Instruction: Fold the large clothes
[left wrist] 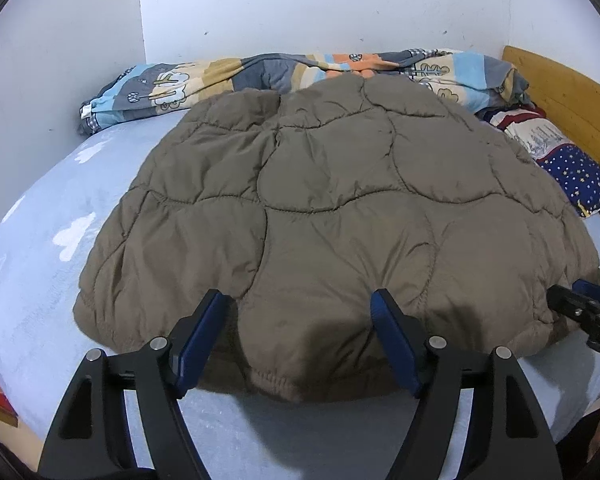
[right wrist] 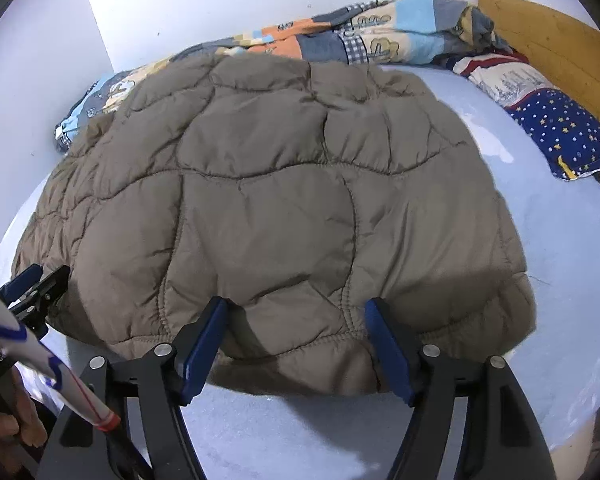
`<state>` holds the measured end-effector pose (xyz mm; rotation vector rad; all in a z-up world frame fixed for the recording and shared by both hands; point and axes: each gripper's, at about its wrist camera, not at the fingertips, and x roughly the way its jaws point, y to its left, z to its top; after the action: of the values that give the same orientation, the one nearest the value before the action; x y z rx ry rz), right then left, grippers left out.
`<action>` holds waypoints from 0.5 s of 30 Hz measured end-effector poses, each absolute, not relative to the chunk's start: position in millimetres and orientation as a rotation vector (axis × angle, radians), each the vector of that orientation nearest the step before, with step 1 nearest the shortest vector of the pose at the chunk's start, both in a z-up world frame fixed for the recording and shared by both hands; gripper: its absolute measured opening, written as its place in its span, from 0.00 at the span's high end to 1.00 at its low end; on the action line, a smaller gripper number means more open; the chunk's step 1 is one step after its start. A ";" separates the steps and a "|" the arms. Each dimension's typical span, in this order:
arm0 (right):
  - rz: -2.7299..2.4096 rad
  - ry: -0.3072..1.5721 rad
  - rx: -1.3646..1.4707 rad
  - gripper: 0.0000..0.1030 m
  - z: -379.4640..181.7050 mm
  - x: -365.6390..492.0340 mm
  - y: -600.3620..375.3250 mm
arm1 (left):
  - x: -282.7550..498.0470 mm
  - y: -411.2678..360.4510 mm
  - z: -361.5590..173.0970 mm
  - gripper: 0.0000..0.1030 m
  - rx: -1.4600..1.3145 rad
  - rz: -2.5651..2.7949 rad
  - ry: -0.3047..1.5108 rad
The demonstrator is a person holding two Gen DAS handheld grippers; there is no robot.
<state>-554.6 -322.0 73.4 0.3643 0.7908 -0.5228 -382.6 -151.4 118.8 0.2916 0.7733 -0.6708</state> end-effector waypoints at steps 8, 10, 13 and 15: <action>-0.526 0.722 0.382 0.27 92.8 -582.2 -307.5 | -406.8 -146.6 131.3 0.28 0.307 -0.708 0.723; -0.528 0.714 0.375 0.26 94.8 -584.8 -305.1 | -410.3 -149.5 130.7 0.28 0.317 -0.718 0.721; -0.543 0.728 0.377 0.26 91.2 -584.5 -306.1 | -409.7 -154.7 124.4 0.28 0.333 -0.724 0.746; -0.541 0.749 0.399 0.26 85.2 -582.2 -311.3 | -407.0 -156.3 121.8 0.28 0.333 -0.724 0.757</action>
<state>-582.2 -311.3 85.2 0.3988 0.7491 -0.5408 -407.0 -156.3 121.8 0.3330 0.7571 -0.7236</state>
